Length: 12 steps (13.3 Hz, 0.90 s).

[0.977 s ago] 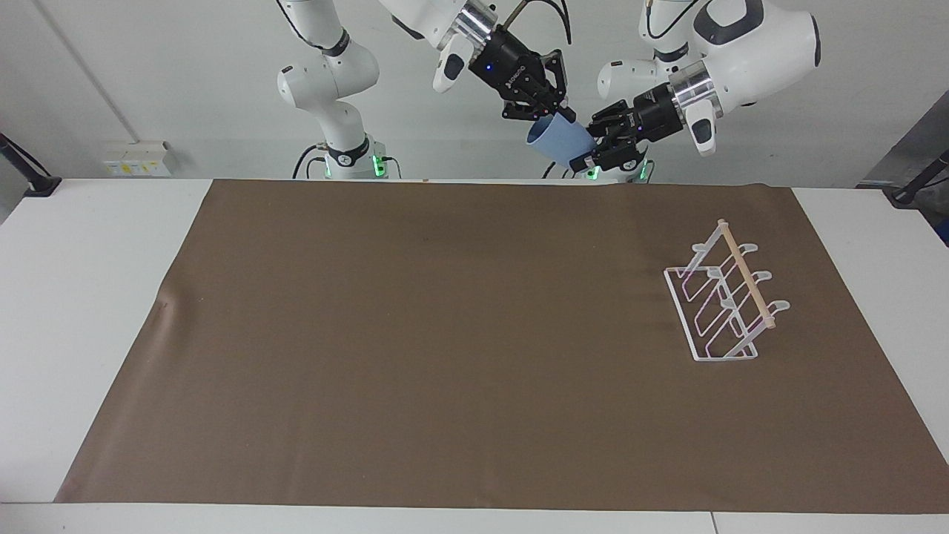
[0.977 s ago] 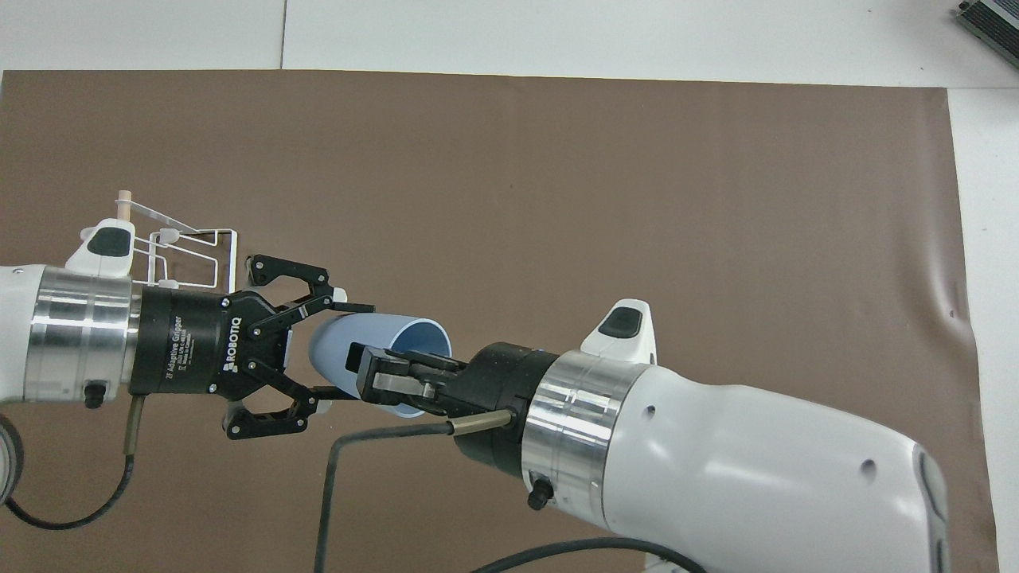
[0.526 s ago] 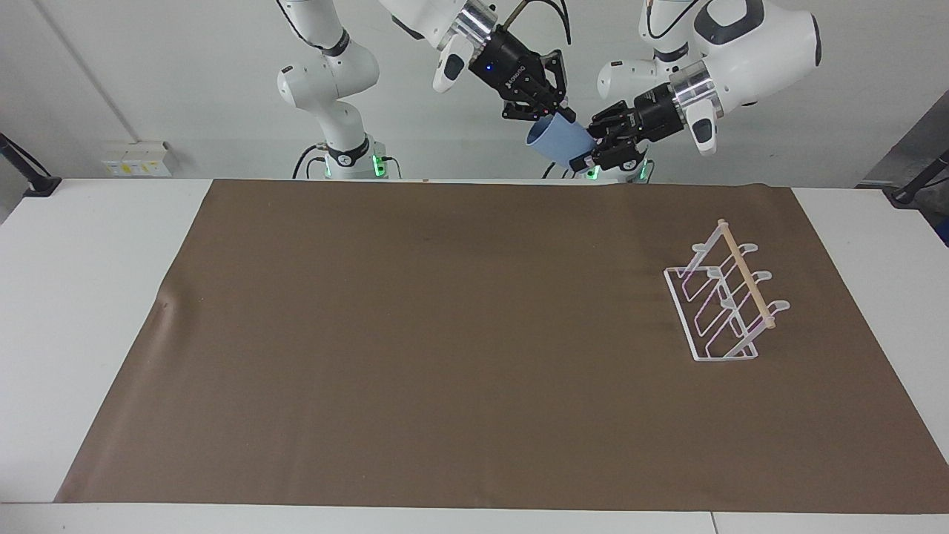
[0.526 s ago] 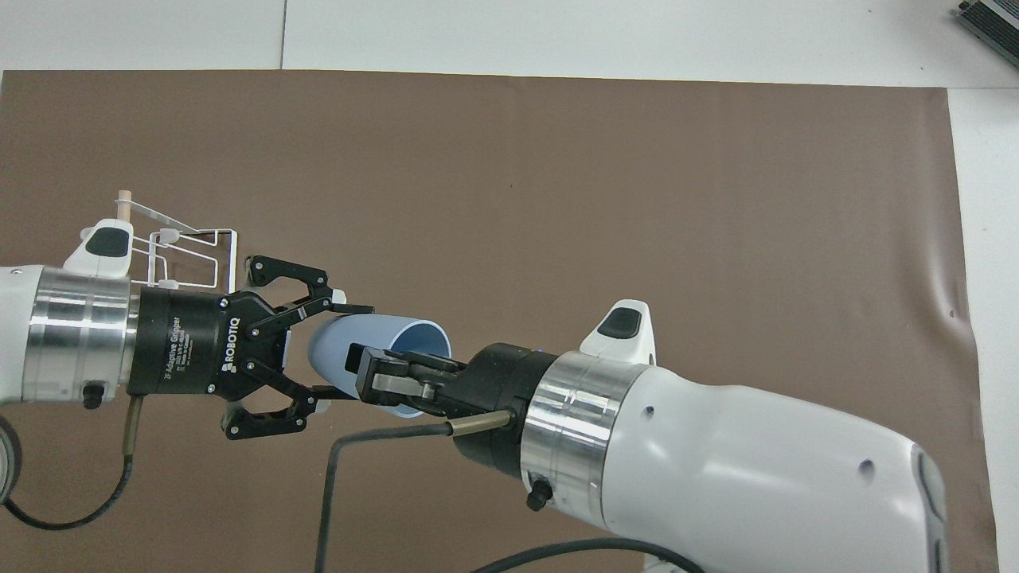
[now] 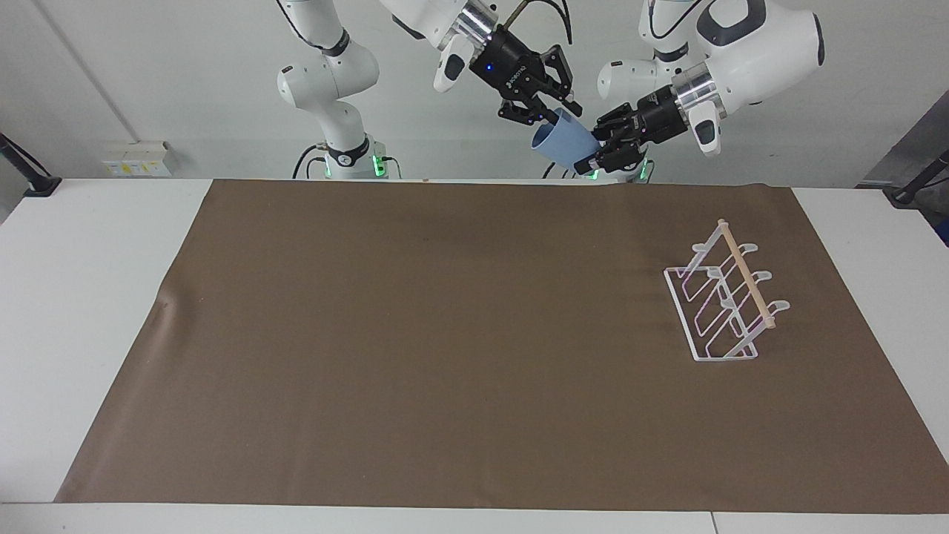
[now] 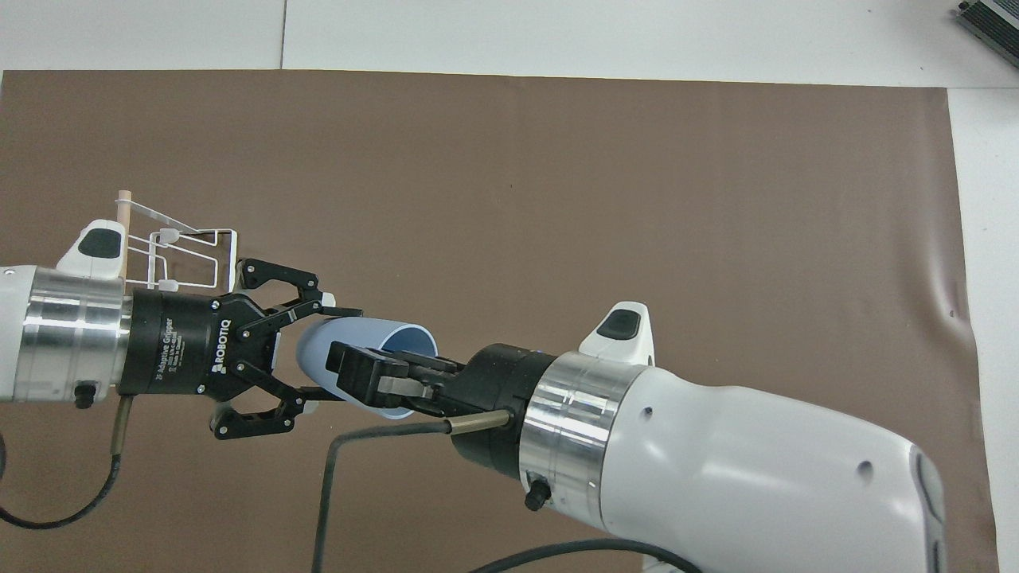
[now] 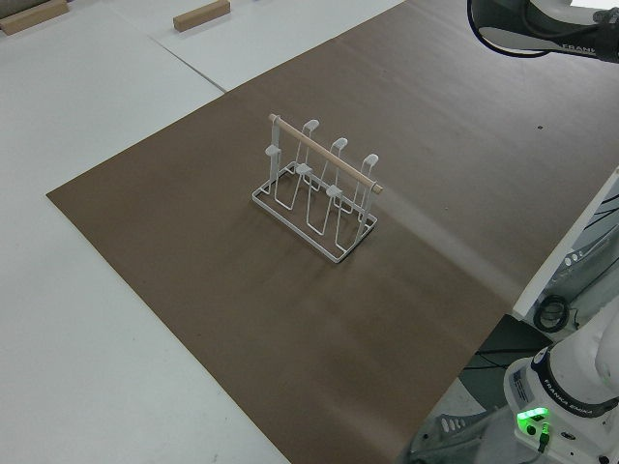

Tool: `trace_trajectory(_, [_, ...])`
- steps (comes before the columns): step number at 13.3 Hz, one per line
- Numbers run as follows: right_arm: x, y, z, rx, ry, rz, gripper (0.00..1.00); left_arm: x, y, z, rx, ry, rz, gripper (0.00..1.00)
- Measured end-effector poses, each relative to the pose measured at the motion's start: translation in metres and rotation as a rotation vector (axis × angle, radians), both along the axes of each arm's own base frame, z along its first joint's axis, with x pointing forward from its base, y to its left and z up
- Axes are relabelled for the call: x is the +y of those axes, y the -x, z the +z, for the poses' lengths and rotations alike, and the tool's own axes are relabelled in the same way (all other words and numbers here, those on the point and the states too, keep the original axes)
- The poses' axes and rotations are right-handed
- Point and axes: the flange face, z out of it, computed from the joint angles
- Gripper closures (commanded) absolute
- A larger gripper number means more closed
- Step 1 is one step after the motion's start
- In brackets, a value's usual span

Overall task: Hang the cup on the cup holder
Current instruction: 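Close the left gripper around the cup body near the right gripper, then open the right gripper and withdraw while the left gripper lifts the cup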

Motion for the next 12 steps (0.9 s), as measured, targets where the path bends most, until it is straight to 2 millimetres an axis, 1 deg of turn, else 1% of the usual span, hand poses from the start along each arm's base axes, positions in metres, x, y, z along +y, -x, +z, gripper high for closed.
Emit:
trace_trajectory(3, [0.0, 0.0, 0.0, -0.011, 0.007, 0.005, 0.0, 0.013, -0.002, -0.005, -0.023, -0.093, -0.006, 1.0])
trace_trajectory(4, [-0.001, -0.001, 0.0, -0.048, 0.029, 0.026, 0.0, 0.015, -0.002, -0.007, -0.033, -0.131, -0.015, 1.0])
trace_trajectory(6, [-0.005, -0.003, -0.004, -0.174, 0.141, 0.12, 0.0, 0.02, -0.002, -0.01, -0.058, -0.213, -0.035, 1.0])
trace_trajectory(7, [-0.012, -0.008, -0.008, -0.242, 0.217, 0.182, 0.0, 0.022, -0.002, -0.01, -0.077, -0.272, -0.05, 1.0])
trace_trajectory(9, [-0.036, -0.023, -0.018, -0.361, 0.362, 0.334, 0.0, 0.024, -0.002, -0.01, -0.124, -0.417, -0.088, 1.0])
trace_trajectory(11, [-0.066, -0.037, -0.031, -0.409, 0.476, 0.485, 0.0, 0.03, -0.005, -0.008, -0.18, -0.554, -0.108, 1.0])
trace_trajectory(12, [-0.078, -0.04, -0.037, -0.408, 0.542, 0.542, 0.0, 0.035, -0.008, -0.008, -0.21, -0.614, -0.11, 1.0])
